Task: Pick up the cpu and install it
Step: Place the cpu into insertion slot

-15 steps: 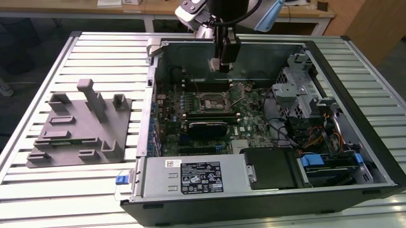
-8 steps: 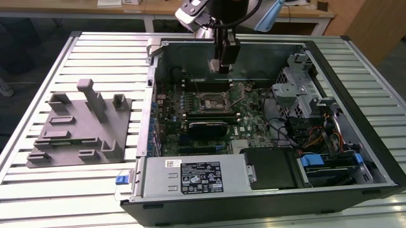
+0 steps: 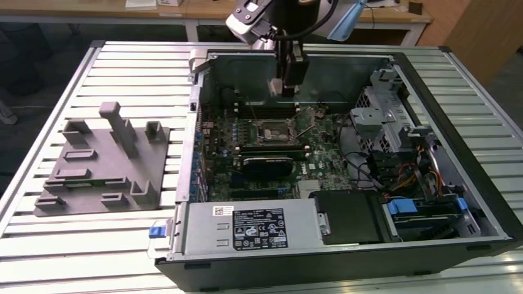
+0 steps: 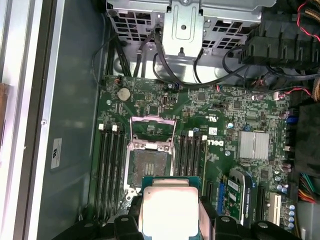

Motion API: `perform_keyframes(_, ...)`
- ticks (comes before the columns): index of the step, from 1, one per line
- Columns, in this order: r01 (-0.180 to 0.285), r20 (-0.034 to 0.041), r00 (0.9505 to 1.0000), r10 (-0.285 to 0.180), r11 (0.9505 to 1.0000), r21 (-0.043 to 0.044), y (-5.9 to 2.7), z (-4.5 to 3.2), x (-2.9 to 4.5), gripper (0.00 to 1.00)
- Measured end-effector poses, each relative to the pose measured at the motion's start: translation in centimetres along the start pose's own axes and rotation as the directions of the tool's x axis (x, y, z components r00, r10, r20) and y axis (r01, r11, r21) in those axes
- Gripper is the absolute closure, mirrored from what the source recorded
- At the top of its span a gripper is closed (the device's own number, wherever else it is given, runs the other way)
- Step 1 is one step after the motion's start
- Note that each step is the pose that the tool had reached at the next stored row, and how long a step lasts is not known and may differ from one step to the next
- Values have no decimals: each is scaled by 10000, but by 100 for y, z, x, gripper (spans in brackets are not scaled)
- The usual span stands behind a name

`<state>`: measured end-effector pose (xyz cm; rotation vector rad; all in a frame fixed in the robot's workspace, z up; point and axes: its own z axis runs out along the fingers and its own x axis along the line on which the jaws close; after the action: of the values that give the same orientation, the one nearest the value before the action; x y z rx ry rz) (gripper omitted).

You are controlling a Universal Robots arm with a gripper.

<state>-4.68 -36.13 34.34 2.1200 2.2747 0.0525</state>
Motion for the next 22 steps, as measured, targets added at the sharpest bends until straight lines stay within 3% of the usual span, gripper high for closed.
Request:
perform_keyframes(7,-8,8,10000,8,10000,1,9,63,58,47)
perform_keyframes(14,-312,30,9995,312,9995,-19,9,124,85,47)
perform_keyframes(22,-145,28,9999,145,9999,-49,6,235,119,47)
